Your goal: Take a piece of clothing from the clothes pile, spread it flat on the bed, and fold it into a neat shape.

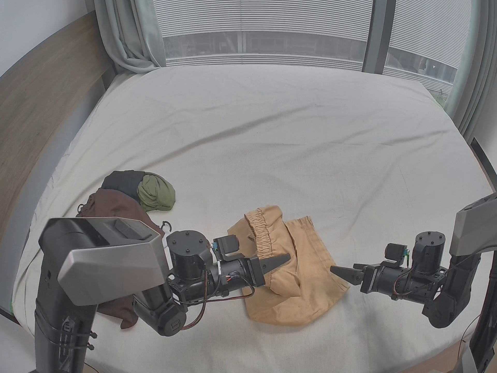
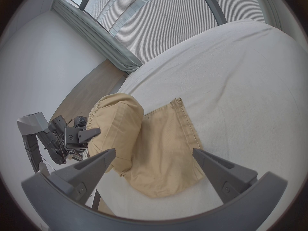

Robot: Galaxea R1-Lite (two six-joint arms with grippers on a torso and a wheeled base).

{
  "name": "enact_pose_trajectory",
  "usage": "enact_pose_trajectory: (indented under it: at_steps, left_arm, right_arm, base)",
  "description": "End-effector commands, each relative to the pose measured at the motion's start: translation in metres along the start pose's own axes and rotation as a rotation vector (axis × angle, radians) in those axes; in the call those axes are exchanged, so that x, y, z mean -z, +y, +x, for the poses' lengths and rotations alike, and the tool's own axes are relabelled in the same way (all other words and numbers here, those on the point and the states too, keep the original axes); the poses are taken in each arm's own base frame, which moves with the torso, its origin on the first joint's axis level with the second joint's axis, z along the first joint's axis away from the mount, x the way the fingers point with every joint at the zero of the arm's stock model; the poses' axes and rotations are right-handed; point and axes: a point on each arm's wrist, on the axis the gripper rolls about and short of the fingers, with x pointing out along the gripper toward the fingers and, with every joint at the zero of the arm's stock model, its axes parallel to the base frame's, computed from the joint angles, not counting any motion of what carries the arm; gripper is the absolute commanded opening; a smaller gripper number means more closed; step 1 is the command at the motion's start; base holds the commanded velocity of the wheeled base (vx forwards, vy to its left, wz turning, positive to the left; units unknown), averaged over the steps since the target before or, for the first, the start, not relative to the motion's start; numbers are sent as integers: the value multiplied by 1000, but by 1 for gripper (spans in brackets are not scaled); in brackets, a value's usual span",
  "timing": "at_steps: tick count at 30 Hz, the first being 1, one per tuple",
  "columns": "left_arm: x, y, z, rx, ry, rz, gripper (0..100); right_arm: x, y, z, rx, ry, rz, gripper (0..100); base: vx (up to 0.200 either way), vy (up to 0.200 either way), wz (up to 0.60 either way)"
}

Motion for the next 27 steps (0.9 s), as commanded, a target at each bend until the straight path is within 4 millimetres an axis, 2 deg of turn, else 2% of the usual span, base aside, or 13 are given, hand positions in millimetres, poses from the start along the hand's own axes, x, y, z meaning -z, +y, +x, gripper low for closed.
enact_pose_trajectory:
  at_steps: [1, 6, 16, 17, 27]
  left_arm:
    - [11, 7, 8, -1, 24, -11, 0]
    - [19, 17, 14, -6, 34, -15, 0]
    - [16, 17, 16, -4, 22, -9, 0]
    - [17, 18, 16, -4, 23, -10, 100]
    - [18, 20, 16, -26, 10, 1, 100]
  right_arm:
    - [-1, 0, 0, -1, -4, -1, 100]
    - [-2, -1, -1, 3, -10, 0, 100]
    - [-3, 0, -2, 1, -14, -3, 100]
    - [-3, 0, -2, 1, -14, -3, 100]
    - [-4, 0, -3, 0, -18, -4, 100]
  base:
    - [0, 0, 0]
    - [0, 0, 0]
    - [0, 0, 0]
    - [0, 0, 0]
    - [0, 0, 0]
